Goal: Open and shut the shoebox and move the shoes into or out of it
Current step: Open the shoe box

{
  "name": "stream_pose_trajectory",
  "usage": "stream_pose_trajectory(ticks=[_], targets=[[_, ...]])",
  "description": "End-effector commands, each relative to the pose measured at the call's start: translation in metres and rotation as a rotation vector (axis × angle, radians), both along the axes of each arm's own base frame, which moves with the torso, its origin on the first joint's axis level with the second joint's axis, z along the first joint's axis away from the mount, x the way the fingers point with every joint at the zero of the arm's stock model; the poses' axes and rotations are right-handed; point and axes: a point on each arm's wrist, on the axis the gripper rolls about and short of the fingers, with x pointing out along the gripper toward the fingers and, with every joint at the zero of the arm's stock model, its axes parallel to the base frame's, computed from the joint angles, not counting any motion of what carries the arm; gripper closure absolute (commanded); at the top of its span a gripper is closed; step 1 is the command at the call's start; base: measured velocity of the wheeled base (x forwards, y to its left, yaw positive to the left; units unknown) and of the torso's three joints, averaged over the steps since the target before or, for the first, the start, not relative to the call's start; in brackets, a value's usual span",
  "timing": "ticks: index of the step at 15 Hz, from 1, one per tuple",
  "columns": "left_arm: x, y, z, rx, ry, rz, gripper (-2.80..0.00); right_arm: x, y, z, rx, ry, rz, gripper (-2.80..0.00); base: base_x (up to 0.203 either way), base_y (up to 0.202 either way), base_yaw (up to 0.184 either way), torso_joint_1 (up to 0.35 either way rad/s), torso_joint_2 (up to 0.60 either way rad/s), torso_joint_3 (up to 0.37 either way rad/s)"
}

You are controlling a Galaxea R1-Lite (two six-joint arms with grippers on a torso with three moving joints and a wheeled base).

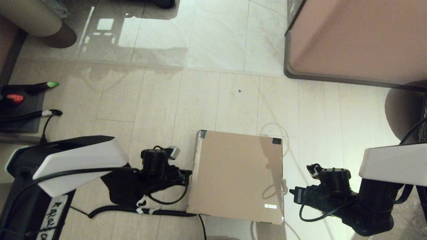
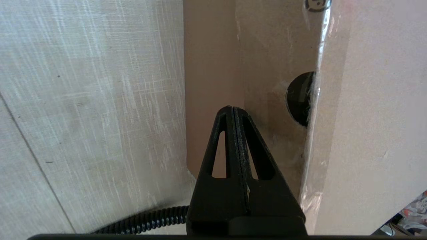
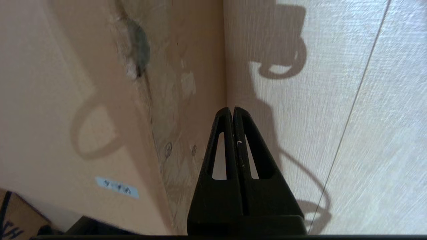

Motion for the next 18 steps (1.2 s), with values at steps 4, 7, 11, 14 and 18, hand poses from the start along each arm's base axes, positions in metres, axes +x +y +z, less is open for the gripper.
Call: stream_pose_trajectory(ticks=[4,7,11,14,18], targets=[[-0.003,-0.011,-0.004,-0.014,0.014,-0.018,0.0,-0.006,0.014,-0.008,0.016,0.032,0.028,0.0,0.0,0.0,0.0,0.0,0.0,0.0],[-0.005,-0.021,-0.003,-0.013,0.011,-0.011,0.0,-0.009,0.024,-0.01,0.025,0.042,0.049,0.0,0.0,0.0,0.0,0.0,0.0,0.0],[-0.008,-0.02,0.005,-0.023,0.007,0.001,0.0,-0.018,0.029,-0.003,0.07,0.064,0.034,0.0,0.0,0.0,0.0,0.0,0.0,0.0],[-0.016,-0.017,0.02,-0.035,-0.003,0.009,0.0,-0.031,0.025,0.013,0.17,0.075,-0.035,0.0,0.0,0.0,0.0,0.0,0.0,0.0],[-0.034,-0.01,0.043,-0.043,-0.017,0.007,0.0,-0.05,0.019,0.028,0.249,0.078,-0.092,0.0,0.0,0.0,0.0,0.0,0.0,0.0]])
